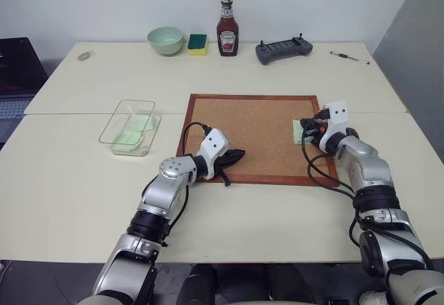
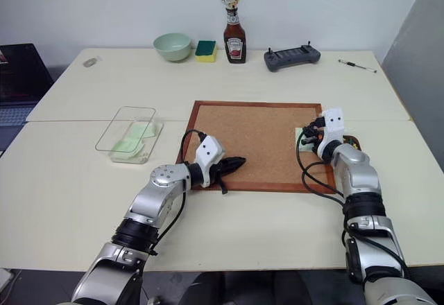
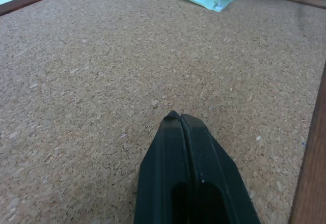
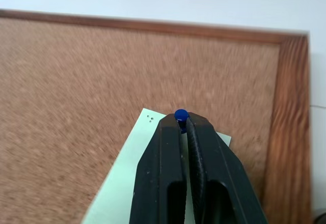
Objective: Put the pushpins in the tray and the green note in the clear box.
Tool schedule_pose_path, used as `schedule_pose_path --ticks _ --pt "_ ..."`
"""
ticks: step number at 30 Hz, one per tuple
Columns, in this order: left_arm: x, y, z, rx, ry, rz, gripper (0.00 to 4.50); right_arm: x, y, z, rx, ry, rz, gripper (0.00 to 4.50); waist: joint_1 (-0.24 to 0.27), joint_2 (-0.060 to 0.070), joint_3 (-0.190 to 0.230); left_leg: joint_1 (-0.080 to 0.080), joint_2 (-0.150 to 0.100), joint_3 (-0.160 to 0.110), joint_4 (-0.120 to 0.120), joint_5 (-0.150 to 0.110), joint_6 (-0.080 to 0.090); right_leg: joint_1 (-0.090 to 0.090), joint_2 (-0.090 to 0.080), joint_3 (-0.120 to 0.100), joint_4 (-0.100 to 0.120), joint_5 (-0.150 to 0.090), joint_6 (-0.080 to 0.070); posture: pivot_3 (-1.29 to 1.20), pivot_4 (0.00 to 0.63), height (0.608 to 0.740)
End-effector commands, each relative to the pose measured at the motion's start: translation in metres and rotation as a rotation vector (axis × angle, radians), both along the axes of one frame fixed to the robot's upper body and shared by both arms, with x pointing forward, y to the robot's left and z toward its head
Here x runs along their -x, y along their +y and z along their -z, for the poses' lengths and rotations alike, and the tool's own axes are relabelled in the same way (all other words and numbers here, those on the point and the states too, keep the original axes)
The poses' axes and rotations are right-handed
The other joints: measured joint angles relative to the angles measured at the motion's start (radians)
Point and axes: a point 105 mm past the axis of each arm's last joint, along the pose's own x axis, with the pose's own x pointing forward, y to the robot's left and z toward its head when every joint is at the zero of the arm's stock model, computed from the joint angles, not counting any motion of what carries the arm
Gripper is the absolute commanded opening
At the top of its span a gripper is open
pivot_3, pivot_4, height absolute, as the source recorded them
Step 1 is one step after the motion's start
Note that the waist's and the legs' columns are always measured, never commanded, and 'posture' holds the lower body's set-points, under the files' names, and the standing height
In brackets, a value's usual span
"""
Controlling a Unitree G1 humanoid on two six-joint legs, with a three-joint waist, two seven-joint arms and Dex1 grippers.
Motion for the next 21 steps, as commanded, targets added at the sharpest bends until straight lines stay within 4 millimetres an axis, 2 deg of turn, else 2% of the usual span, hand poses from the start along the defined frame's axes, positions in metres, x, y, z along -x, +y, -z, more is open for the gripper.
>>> schedule_pose_path --ticks 1,7,11,17,21 --pt "0.006 -0.002 0.013 -0.030 0.039 0.020 0.00 0.004 0.007 -0.021 -0.036 -0.076 -0.037 0.06 0.000 0.000 0.000 0.000 0.000 0.000 0.000 0.000 0.000 0.000 0.000 0.000 0.000 0.000 0.000 0.00 0.150 0.740" --pt "0.007 -0.002 0.013 -0.030 0.039 0.022 0.00 0.007 0.008 -0.024 -0.050 -0.083 -0.045 0.06 0.001 0.000 0.000 0.000 0.000 0.000 0.000 0.000 0.000 0.000 0.000 0.000 0.000 0.000 0.000 0.00 0.150 0.740" --pt "0.007 -0.002 0.012 -0.028 0.034 0.023 0.00 0.014 -0.001 -0.032 -0.022 -0.106 -0.045 0.06 0.001 0.001 -0.001 0.000 0.000 0.000 0.000 0.000 0.000 0.000 0.000 0.000 0.000 0.000 0.000 0.00 0.150 0.740" --pt "0.008 -0.001 0.011 -0.054 0.001 0.047 0.00 0.038 -0.037 -0.037 0.118 -0.111 -0.003 0.06 0.007 0.001 -0.001 0.000 0.000 0.000 0.000 0.000 0.001 0.000 0.000 0.000 -0.001 0.000 0.000 0.00 0.150 0.740" --pt "0.008 -0.001 0.011 -0.056 -0.004 0.050 0.00 0.055 -0.058 -0.031 0.231 -0.065 0.018 0.06 0.005 0.001 -0.001 -0.001 0.000 0.000 0.000 -0.002 0.004 0.000 0.000 0.000 -0.001 0.000 0.000 0.00 0.150 0.740"
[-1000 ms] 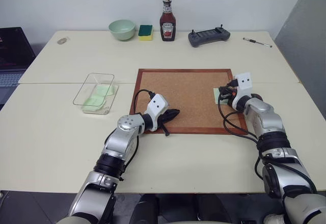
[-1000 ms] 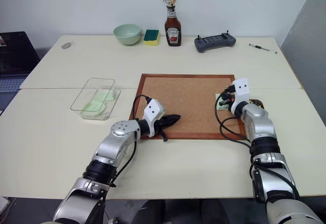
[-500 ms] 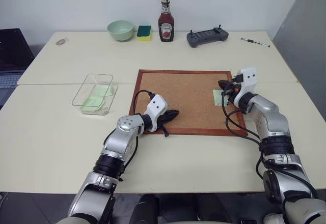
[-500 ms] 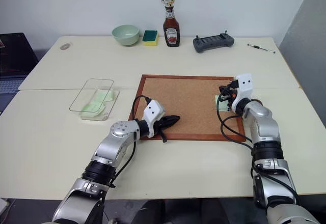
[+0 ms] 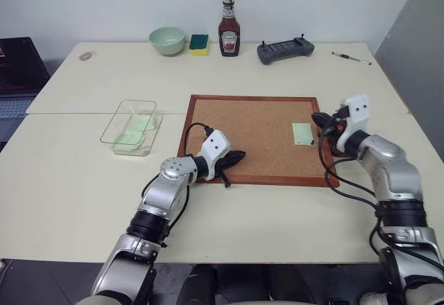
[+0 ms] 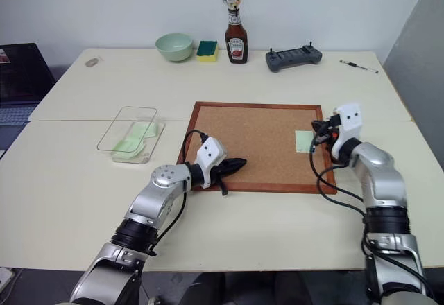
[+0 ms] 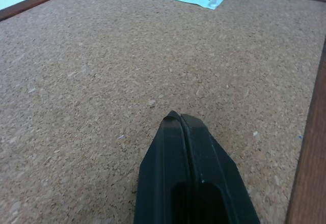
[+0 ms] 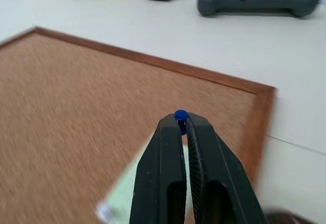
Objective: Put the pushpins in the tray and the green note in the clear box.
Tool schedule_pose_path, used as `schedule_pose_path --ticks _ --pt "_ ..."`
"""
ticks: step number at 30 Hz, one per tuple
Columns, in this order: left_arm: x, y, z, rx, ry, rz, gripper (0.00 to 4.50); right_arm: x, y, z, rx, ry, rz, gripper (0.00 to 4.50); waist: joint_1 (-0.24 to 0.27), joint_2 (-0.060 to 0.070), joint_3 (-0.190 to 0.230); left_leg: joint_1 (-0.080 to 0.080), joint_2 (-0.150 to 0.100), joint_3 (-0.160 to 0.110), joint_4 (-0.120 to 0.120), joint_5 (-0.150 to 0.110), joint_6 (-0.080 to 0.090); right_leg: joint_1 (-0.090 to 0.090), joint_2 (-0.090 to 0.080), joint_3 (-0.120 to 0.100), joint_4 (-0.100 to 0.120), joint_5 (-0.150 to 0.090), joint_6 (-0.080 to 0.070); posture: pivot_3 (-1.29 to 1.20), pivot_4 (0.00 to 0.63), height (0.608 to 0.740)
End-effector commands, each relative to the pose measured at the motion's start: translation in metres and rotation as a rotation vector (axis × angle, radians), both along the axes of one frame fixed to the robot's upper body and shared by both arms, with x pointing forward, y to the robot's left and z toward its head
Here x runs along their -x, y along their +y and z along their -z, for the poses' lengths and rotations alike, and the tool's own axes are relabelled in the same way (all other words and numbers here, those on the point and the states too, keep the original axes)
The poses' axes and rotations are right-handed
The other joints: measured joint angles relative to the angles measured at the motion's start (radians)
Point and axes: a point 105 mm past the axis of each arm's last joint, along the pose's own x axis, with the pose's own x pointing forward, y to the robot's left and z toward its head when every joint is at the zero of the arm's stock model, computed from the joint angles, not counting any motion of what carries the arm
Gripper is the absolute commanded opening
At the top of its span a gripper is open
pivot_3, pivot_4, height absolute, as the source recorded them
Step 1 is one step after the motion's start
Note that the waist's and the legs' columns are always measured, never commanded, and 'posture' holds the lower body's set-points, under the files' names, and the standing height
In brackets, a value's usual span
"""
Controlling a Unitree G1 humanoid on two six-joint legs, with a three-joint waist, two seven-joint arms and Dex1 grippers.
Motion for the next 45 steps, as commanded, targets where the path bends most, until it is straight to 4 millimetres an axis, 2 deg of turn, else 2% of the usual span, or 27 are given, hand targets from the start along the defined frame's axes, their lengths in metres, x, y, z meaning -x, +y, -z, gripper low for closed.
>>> schedule_pose_path --ticks 1,5,9,15,17,18,21,29,32,34,39,45 --pt "0.005 0.000 0.011 -0.029 0.015 0.017 0.00 0.018 -0.018 -0.009 0.137 -0.005 0.003 0.06 -0.003 0.000 0.000 0.000 0.000 0.001 0.000 0.000 0.000 0.000 0.000 0.000 0.000 0.000 0.000 0.00 0.150 0.740" --pt "0.004 0.000 0.012 -0.033 0.009 0.019 0.00 0.026 -0.024 0.001 0.223 0.043 0.003 0.06 -0.003 0.001 -0.001 0.001 0.000 0.001 0.001 0.000 0.001 0.000 0.000 0.001 0.000 0.000 0.000 0.00 0.150 0.740" --pt "0.004 -0.001 0.012 -0.036 0.007 0.022 0.00 0.024 -0.034 0.011 0.313 0.067 0.048 0.06 -0.003 0.001 -0.001 0.001 0.000 0.002 0.001 0.000 0.001 0.001 0.000 0.001 0.000 0.000 0.001 0.00 0.150 0.740" --pt "0.004 -0.002 0.013 -0.034 0.006 0.021 0.00 0.021 -0.041 0.017 0.360 0.099 0.072 0.06 0.000 0.001 -0.001 0.001 0.000 0.002 0.001 0.000 0.001 0.001 0.000 0.001 0.000 0.000 0.001 0.00 0.150 0.740" --pt "0.004 -0.001 0.013 -0.035 0.005 0.020 0.00 0.020 -0.044 0.017 0.365 0.103 0.087 0.55 0.000 0.001 -0.001 0.001 0.000 0.002 0.001 0.000 0.001 0.001 0.000 0.001 0.000 0.000 0.001 0.00 0.150 0.740" --pt "0.004 -0.001 0.013 -0.034 0.006 0.019 0.00 0.019 -0.045 0.016 0.366 0.098 0.097 0.55 0.000 0.001 -0.001 0.001 0.000 0.002 0.001 0.000 0.001 0.001 0.000 0.001 0.000 0.000 0.001 0.00 0.150 0.740" --pt "0.003 -0.001 0.013 -0.034 0.007 0.018 0.00 0.017 -0.047 0.014 0.373 0.085 0.112 1.23 0.000 0.001 -0.001 0.001 0.000 0.002 0.001 0.000 0.000 0.001 0.000 0.001 0.000 0.000 0.001 0.00 0.150 0.740" --pt "0.002 -0.001 0.013 -0.031 0.007 0.020 0.00 0.015 -0.054 0.001 0.370 0.036 0.154 2.71 0.000 0.001 -0.001 0.001 0.000 0.002 0.001 0.000 0.000 0.001 0.000 0.001 0.000 0.000 0.001 0.00 0.150 0.740" --pt "0.002 -0.001 0.012 -0.030 0.006 0.021 0.00 0.017 -0.036 -0.010 0.293 0.006 0.071 2.71 0.000 0.001 -0.001 0.001 0.000 0.002 0.001 0.000 0.000 0.001 0.000 0.001 0.000 0.000 0.001 0.00 0.150 0.740" --pt "0.002 -0.001 0.012 -0.030 0.006 0.022 0.00 0.020 -0.024 -0.011 0.253 0.013 0.007 2.71 0.000 0.001 -0.001 0.001 0.000 0.002 0.001 0.000 0.000 0.001 0.000 0.001 0.000 0.000 0.001 0.00 0.150 0.740" --pt "0.001 -0.002 0.011 -0.030 0.005 0.021 0.00 0.025 0.004 -0.001 0.151 0.071 -0.120 2.71 0.000 0.001 -0.001 0.001 0.000 0.002 0.001 0.000 0.001 0.002 0.000 0.001 0.000 0.000 0.001 0.00 0.150 0.740" --pt "0.000 -0.003 0.010 -0.031 0.003 0.021 0.00 0.014 0.024 0.013 0.125 0.105 -0.160 2.71 0.000 0.001 -0.001 0.001 0.000 0.002 0.002 0.000 0.001 0.002 0.000 0.001 0.000 0.001 0.001 0.00 0.150 0.740"
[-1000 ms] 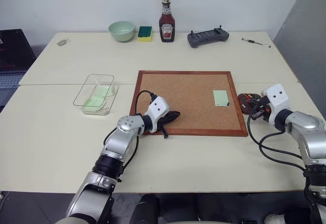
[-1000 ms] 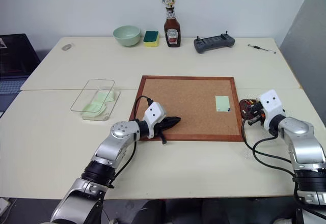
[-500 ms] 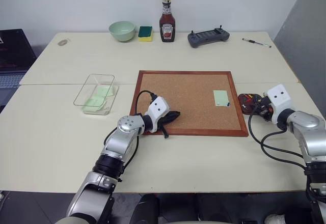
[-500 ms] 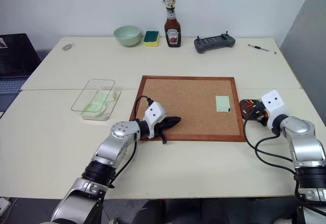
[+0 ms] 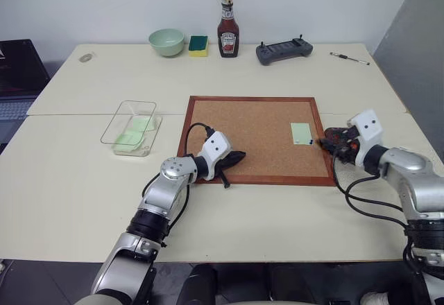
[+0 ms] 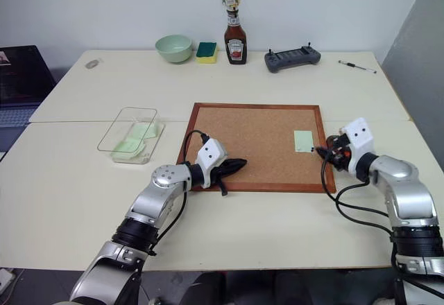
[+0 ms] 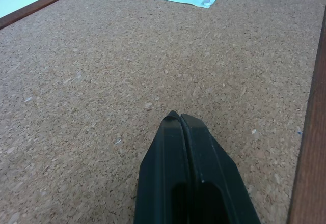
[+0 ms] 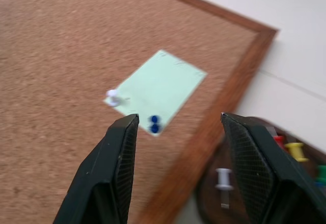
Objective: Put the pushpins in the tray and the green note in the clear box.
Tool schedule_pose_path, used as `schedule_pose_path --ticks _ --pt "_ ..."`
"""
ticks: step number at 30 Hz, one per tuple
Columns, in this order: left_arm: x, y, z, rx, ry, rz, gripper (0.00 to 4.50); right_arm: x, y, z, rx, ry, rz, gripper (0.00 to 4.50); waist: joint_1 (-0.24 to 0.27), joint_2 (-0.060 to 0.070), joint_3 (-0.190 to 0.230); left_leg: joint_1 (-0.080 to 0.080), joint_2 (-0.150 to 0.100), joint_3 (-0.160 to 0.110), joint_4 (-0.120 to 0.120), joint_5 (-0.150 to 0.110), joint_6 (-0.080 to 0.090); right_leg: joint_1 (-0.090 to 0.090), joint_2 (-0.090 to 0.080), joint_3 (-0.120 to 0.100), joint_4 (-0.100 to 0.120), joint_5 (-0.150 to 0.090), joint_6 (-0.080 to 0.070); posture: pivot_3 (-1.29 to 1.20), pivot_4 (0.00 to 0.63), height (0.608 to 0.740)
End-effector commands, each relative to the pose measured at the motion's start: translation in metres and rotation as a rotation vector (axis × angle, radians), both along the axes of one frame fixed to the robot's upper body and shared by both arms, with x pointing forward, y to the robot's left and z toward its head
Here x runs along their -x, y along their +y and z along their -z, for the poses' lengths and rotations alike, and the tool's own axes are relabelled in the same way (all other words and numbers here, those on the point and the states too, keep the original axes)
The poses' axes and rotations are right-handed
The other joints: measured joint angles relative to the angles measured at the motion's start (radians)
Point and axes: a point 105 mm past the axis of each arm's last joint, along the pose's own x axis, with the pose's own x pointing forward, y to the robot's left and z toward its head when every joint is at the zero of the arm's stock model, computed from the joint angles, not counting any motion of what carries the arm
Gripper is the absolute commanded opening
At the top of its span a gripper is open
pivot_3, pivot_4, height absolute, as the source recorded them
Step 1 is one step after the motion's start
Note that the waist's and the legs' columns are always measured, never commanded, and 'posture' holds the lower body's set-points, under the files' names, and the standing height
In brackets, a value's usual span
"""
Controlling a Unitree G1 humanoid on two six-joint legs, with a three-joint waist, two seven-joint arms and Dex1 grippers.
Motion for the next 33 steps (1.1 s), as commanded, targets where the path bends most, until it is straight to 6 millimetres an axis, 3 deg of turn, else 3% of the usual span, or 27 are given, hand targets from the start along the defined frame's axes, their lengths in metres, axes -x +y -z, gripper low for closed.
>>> schedule_pose_path --ticks 1,9,19,20,22,23,33 --pt "0.002 -0.002 0.008 -0.019 0.028 0.008 0.00 -0.011 0.012 -0.006 -0.009 -0.031 -0.027 2.71 0.000 0.000 0.000 0.000 0.000 0.000 0.000 0.000 0.000 0.000 0.000 0.000 0.000 0.000 0.000 0.00 0.150 0.740" --pt "0.001 -0.001 0.006 -0.004 0.032 -0.006 0.00 -0.024 0.012 0.002 -0.009 -0.017 -0.023 2.71 0.001 0.000 0.000 0.000 0.000 0.000 0.000 0.000 0.000 0.000 0.000 0.000 0.000 0.000 0.000 0.00 0.150 0.740" --pt "0.002 0.001 0.006 -0.007 0.033 -0.012 0.00 -0.026 0.007 0.005 -0.031 -0.001 -0.003 0.91 0.001 0.000 0.000 0.000 0.000 0.000 0.000 0.000 0.000 0.000 0.000 0.000 0.000 0.000 0.000 0.00 0.150 0.740" --pt "0.002 0.001 0.006 -0.007 0.032 -0.012 0.00 -0.025 0.007 0.005 -0.030 0.001 -0.004 0.50 0.001 0.000 0.000 0.000 0.000 0.000 0.000 0.000 0.000 0.000 0.000 0.000 0.000 0.000 0.000 0.00 0.150 0.740" --pt "0.002 0.000 0.006 -0.008 0.032 -0.011 0.00 -0.024 0.006 0.005 -0.028 0.002 -0.004 0.44 0.001 0.000 0.000 0.000 0.000 0.000 0.000 0.000 0.000 0.000 0.000 0.000 0.000 0.000 0.000 0.00 0.150 0.740" --pt "0.002 0.001 0.006 -0.008 0.032 -0.011 0.00 -0.024 0.006 0.004 -0.030 -0.002 -0.006 0.10 0.001 0.000 0.000 0.000 0.000 0.000 0.000 0.000 0.000 0.000 0.000 0.000 0.000 0.000 0.000 0.00 0.150 0.740" --pt "0.001 0.001 0.006 -0.012 0.032 -0.011 0.00 -0.019 0.012 -0.016 -0.085 -0.063 -0.035 0.04 0.001 0.000 0.000 0.000 0.000 0.000 0.000 0.000 0.000 0.000 0.000 0.000 0.000 0.000 0.000 0.00 0.150 0.740"
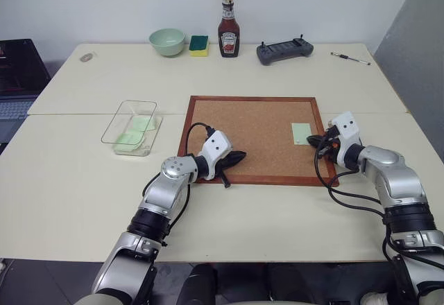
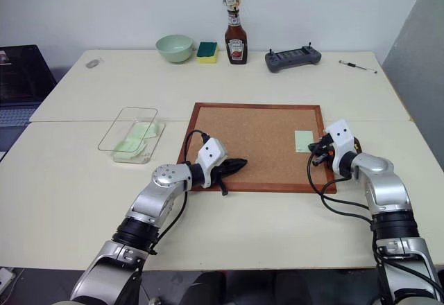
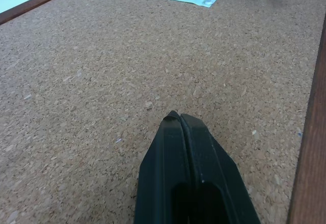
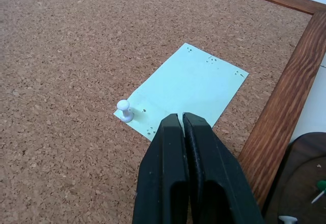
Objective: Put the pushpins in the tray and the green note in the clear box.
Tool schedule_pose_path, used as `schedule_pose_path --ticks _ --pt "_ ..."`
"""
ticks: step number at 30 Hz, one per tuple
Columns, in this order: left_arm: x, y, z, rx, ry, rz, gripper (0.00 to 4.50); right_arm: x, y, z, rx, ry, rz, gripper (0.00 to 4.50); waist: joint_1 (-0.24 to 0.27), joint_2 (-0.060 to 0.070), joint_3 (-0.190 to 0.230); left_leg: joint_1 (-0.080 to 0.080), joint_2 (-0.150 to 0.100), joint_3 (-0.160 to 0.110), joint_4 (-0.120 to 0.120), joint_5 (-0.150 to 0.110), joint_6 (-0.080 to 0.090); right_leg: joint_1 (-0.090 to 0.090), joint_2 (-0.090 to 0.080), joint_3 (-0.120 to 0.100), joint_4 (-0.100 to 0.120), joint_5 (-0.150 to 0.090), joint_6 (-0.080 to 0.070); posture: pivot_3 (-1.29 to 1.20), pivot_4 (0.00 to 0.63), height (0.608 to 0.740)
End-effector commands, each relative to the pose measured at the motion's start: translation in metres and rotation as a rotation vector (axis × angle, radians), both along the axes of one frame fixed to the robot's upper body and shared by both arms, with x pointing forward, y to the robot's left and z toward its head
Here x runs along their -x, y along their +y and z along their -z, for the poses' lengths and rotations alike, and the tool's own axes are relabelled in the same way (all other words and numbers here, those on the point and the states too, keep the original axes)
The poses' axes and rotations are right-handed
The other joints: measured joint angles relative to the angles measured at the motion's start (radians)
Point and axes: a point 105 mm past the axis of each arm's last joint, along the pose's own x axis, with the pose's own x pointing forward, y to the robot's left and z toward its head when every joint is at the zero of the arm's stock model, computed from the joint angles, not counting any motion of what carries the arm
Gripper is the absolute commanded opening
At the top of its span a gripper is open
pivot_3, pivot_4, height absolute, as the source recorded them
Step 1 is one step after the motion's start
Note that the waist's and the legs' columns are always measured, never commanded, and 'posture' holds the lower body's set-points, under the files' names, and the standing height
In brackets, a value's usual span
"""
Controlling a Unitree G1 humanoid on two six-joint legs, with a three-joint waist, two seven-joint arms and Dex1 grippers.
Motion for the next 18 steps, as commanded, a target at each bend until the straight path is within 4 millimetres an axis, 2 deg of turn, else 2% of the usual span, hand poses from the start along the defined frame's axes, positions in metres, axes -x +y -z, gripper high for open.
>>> schedule_pose_path --ticks 1,12,18 --pt "0.002 0.002 0.007 -0.015 0.022 -0.006 0.00 0.002 0.004 -0.034 -0.051 -0.110 -0.029 0.04 0.000 0.000 0.000 0.000 0.000 0.000 0.000 0.000 0.000 0.000 0.000 0.000 0.000 0.000 0.000 0.00 0.150 0.740" --pt "0.002 0.002 0.008 -0.020 0.023 -0.001 0.00 0.007 0.006 -0.047 -0.097 -0.136 -0.029 0.04 0.000 0.000 0.000 0.000 0.000 0.000 0.000 0.000 0.000 0.000 0.000 0.000 0.000 0.000 0.000 0.00 0.150 0.740" --pt "0.003 0.001 0.009 -0.022 0.024 0.001 0.00 0.010 -0.003 -0.055 -0.115 -0.152 0.012 0.04 0.001 0.000 0.000 0.000 0.000 0.000 0.000 0.000 0.000 0.000 0.000 0.000 0.000 0.000 0.000 0.00 0.150 0.740"
